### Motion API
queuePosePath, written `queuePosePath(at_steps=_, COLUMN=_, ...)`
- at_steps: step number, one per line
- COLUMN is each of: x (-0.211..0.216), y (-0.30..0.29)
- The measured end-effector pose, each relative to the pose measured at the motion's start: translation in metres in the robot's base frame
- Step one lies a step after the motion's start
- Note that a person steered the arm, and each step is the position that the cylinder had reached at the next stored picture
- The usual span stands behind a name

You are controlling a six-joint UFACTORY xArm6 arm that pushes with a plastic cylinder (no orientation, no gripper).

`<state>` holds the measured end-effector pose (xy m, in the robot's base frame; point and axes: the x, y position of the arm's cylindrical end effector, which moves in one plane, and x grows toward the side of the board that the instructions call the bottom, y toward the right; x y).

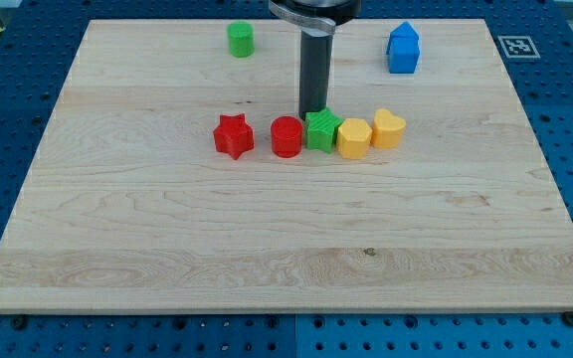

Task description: Place the green circle left to the red star

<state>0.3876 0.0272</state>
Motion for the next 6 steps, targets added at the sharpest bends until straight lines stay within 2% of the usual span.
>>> queuePosePath(at_steps=2, x=0.016, y=-0.017)
queuePosePath(at_steps=3, x=-0.023, y=-0.038)
queuePosePath(at_steps=4, x=-0.044, y=-0.102)
queuePosePath(at_steps=5, x=-0.107, y=-0.159)
queuePosePath(at_steps=6, x=-0.181, y=-0.177)
